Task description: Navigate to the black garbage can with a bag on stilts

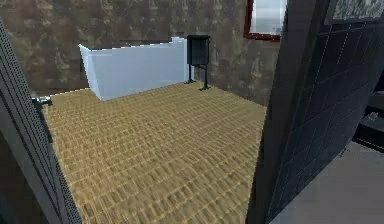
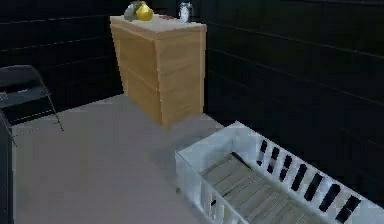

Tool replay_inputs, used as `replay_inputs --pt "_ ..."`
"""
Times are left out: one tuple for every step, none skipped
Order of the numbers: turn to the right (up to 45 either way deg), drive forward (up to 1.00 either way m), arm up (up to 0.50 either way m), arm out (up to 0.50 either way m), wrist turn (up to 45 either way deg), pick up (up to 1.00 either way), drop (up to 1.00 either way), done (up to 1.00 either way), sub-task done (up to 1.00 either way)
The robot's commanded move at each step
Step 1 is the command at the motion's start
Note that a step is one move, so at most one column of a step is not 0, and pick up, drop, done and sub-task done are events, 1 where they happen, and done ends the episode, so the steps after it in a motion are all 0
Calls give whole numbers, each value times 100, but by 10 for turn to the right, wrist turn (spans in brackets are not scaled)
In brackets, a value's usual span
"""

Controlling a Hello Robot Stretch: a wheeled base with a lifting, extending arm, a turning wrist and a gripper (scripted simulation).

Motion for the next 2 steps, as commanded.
replay_inputs --pt "0 80 0 0 0 0 0 0 0" --pt "-450 0 0 0 0 0 0 0 0"
